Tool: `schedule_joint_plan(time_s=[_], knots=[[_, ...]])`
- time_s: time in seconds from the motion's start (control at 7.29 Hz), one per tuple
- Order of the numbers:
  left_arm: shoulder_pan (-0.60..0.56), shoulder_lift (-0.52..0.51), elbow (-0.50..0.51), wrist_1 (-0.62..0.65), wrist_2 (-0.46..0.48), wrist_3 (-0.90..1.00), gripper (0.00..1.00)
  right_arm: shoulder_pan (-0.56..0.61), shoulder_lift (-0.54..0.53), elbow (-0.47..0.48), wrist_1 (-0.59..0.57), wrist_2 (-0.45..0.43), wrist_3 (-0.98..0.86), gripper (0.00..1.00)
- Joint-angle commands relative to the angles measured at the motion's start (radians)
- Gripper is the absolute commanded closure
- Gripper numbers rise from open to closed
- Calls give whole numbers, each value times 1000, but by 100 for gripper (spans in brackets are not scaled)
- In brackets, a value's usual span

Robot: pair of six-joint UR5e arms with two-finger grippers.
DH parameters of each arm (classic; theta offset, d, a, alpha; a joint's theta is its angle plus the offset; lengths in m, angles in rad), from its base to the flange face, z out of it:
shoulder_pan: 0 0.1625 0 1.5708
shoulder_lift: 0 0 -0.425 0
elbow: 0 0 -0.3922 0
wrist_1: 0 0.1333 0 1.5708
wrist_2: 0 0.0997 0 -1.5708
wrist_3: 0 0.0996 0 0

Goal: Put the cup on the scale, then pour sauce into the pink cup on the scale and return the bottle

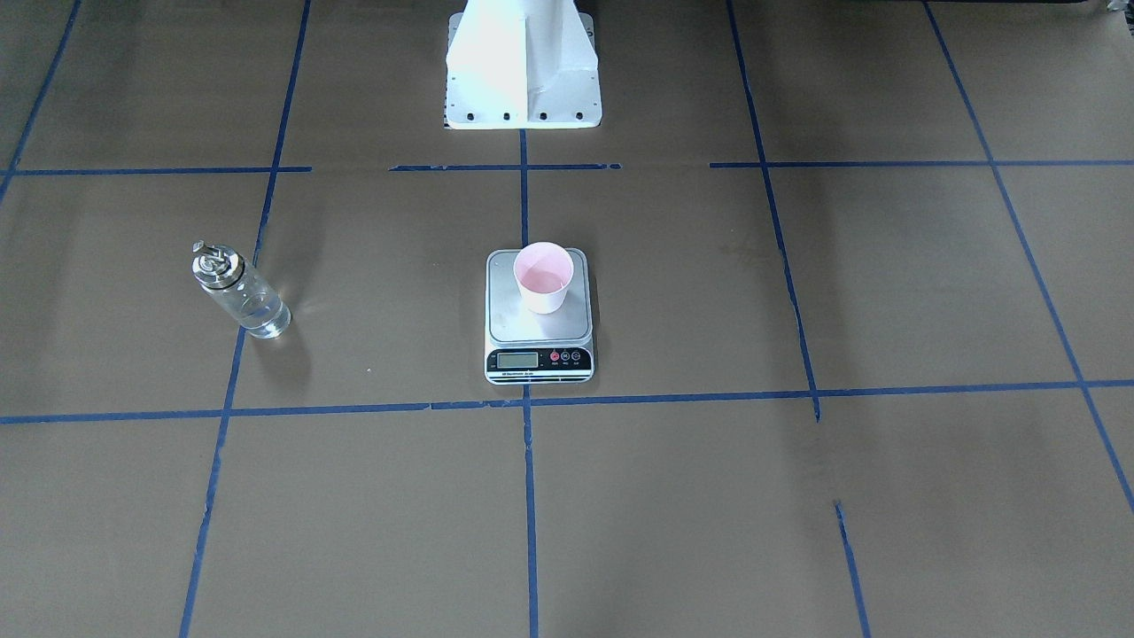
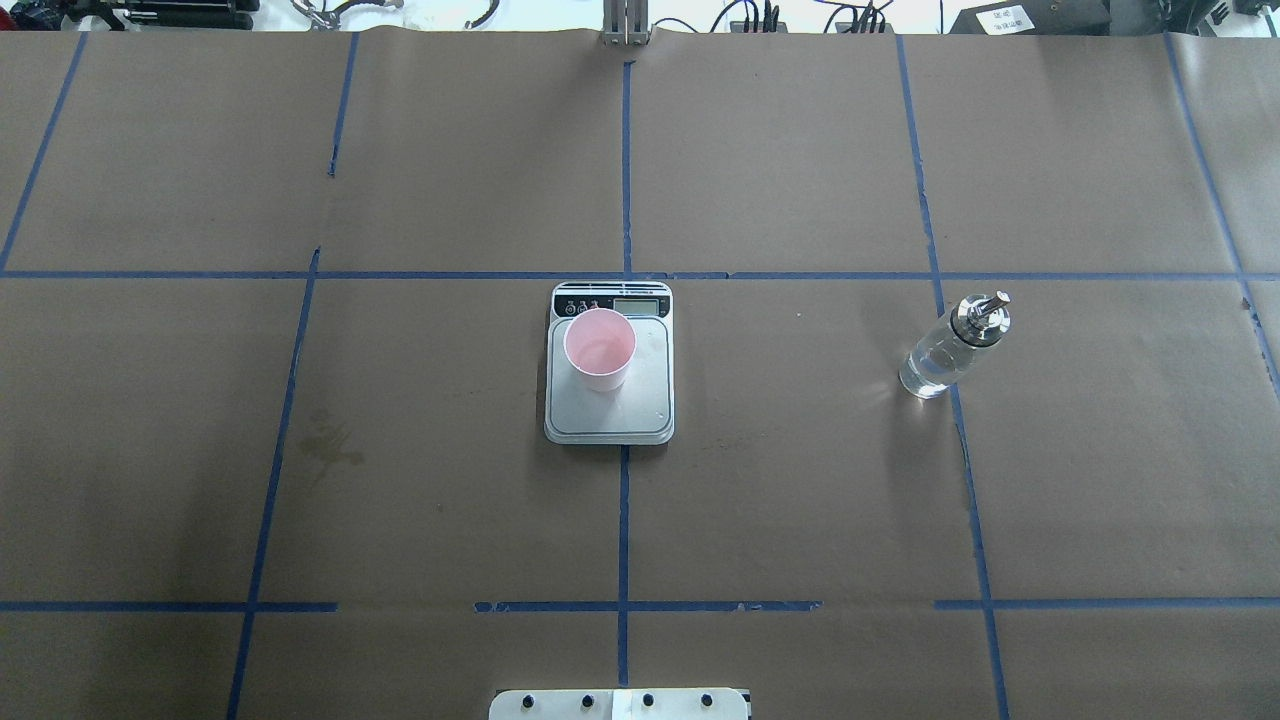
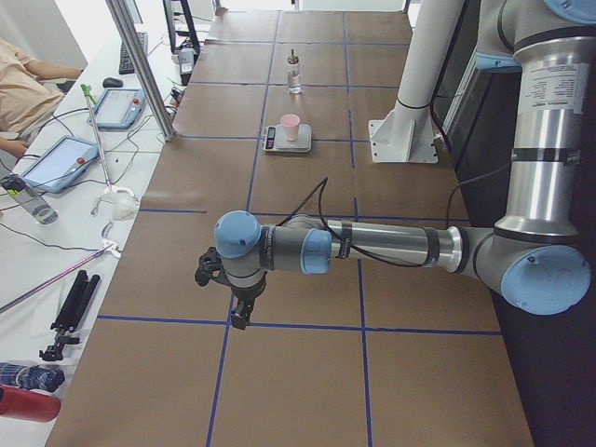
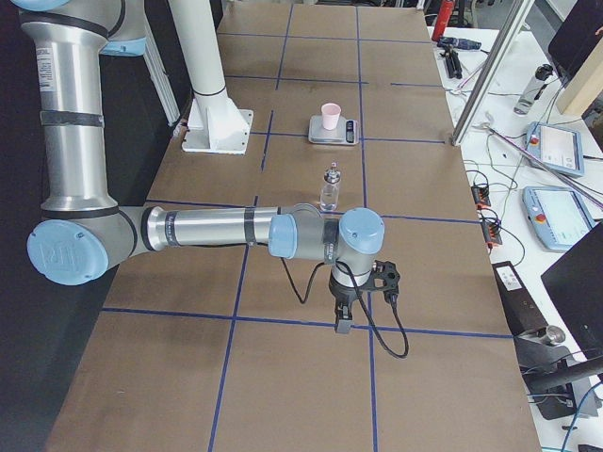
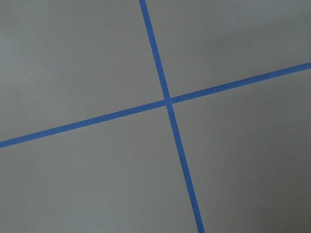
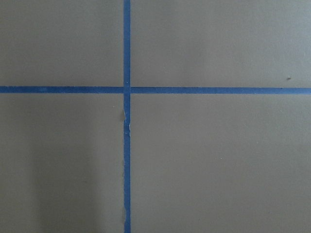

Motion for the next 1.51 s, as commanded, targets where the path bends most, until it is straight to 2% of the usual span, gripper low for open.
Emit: schedule_joint_plan(time_s=[0.0,1.37], knots=[[0,-2,-1,0,-1,0,0,-1,-1,-8,1,-1,0,0],[2,-12,10,-2,1,-3,0,0,-1,-6,1,-1,0,0]])
